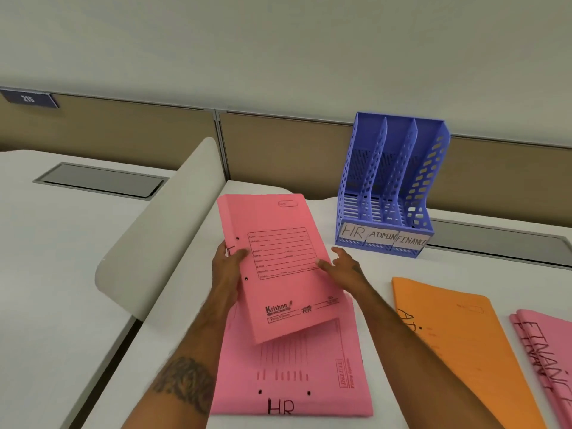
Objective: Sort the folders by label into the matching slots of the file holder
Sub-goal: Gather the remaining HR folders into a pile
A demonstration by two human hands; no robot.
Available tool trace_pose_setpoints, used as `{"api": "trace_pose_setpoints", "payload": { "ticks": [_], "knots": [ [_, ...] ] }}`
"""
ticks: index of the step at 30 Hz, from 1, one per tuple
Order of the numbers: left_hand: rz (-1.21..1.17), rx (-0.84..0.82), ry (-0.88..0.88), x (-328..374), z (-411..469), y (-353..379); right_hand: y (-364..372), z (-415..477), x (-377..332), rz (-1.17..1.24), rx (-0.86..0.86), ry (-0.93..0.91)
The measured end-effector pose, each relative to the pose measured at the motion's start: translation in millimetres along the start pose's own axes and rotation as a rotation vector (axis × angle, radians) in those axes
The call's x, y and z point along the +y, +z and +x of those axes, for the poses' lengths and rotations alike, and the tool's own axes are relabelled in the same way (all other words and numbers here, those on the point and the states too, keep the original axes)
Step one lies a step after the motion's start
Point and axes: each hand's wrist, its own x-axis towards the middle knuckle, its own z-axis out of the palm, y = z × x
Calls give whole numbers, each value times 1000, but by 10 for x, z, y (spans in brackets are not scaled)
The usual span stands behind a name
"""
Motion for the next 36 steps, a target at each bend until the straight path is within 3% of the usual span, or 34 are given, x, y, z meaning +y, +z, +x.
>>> {"api": "trace_pose_setpoints", "payload": {
  "ticks": [3,10,13,17,23,29,33,36],
  "knots": [
    [-40,-63,-4,100,-280,-7,-191,-246,40,121,-24,-10],
    [-60,-226,36,236,-936,127,-682,-795,242,655,-244,-45],
    [-45,-249,68,195,-1244,258,-868,-1042,340,713,-280,-97],
    [-62,-229,65,109,-1594,398,-1080,-1330,533,721,-208,-151],
    [-221,71,-93,-265,-1929,328,-1308,-1576,901,727,-73,-165],
    [-15,652,-303,-833,-2077,133,-1535,-1601,1162,751,-2,-163],
    [2,772,-467,-1070,-2254,158,-1647,-1556,1259,765,18,-155],
    [25,648,-459,-1170,-2328,222,-1688,-1507,1297,755,24,-151]
  ]
}}
